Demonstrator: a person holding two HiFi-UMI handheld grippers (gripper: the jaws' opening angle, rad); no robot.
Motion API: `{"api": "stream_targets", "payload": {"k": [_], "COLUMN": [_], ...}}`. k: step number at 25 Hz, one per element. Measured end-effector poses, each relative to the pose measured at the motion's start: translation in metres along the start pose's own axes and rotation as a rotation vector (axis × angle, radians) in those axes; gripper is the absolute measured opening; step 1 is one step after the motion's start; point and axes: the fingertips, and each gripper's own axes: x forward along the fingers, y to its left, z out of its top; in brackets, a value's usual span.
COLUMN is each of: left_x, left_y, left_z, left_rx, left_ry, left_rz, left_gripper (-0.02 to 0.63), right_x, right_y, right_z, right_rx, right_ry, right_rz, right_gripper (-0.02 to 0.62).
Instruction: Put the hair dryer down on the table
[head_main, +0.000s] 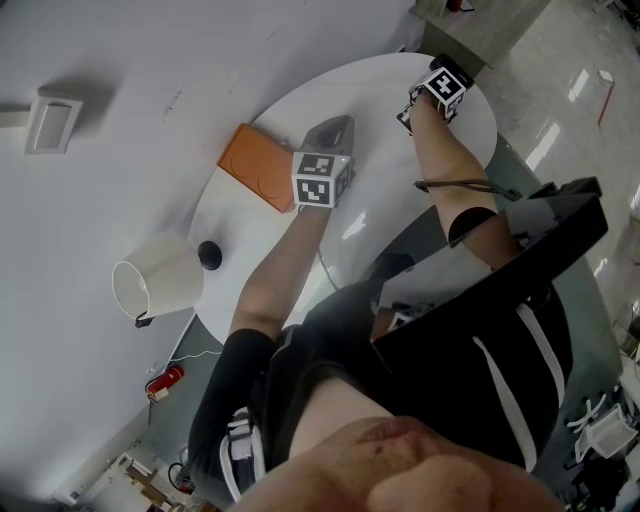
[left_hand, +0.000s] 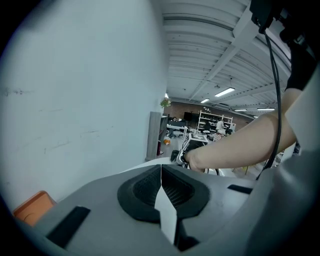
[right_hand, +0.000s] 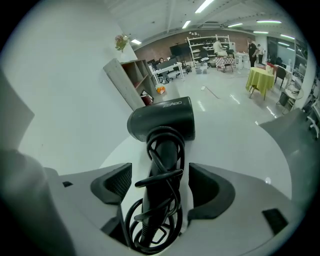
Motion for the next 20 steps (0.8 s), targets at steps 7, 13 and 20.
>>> {"api": "stream_targets", "payload": {"k": [7,13,20], "left_x": [-0.027,-0.052,-0.095], "left_y": [0.003,0.012,0.022], "left_z": [0.003,0.003,0.009], "left_rx": [-0.024,-0.039,-0.068], "left_ry": [-0.056,-0.089,-0.151], "left_rz": [0.029,0.067,0.115], "left_gripper": [0.032,0.032,0.032], "right_x": [-0.020,-0.042,-0.073], "right_y": [0.009,0.012,0.016], "right_z": [0.000,0.002,-0.001], "right_rx": [-0.084,-0.136,-0.182], "right_ry": [-0.054,-0.099,-0.156], "right_rz": [0.041,0.061,0.098], "right_gripper": [0.337,0.336,0.286]}}
